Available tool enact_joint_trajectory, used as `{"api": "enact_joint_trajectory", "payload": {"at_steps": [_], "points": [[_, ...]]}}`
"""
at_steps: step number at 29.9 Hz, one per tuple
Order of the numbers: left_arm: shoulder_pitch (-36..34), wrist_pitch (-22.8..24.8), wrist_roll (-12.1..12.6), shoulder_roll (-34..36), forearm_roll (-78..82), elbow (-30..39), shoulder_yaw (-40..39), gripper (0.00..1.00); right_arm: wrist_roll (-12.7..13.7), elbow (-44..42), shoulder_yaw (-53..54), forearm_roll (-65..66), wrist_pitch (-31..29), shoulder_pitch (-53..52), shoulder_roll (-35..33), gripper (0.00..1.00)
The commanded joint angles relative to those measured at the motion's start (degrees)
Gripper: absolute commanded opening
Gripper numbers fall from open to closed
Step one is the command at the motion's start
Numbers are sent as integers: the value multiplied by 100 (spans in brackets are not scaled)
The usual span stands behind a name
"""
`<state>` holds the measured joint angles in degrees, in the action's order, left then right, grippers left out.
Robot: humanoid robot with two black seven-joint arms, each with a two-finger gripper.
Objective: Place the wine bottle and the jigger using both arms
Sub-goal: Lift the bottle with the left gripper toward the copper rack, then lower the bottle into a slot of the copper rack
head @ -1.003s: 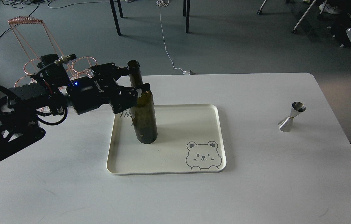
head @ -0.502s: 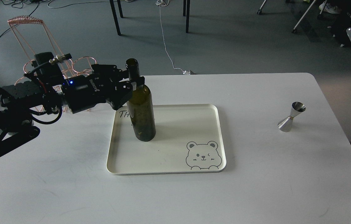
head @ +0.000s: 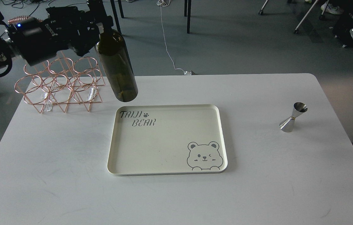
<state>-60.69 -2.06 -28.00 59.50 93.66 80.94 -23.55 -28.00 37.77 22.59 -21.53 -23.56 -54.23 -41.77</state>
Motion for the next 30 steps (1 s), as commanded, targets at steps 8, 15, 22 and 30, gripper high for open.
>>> {"api": "enact_joint_trajectory", "payload": {"at_steps": [8,15,22,30], "points": [[-795,610,0,70,21,-1360,88,22,0,11,-1,0,0,-9,-7,97],[-742,610,0,-237,65,-2152,105,22,0,11,-1,0,0,0,-94,97],[-751,584,0,-299,21,-2162,474,22,0,20,-1,0,0,0,-112,97],[-733,540,0,-571,-23,-2284,641,21,0,12,35,0,0,0,-112,97]]}}
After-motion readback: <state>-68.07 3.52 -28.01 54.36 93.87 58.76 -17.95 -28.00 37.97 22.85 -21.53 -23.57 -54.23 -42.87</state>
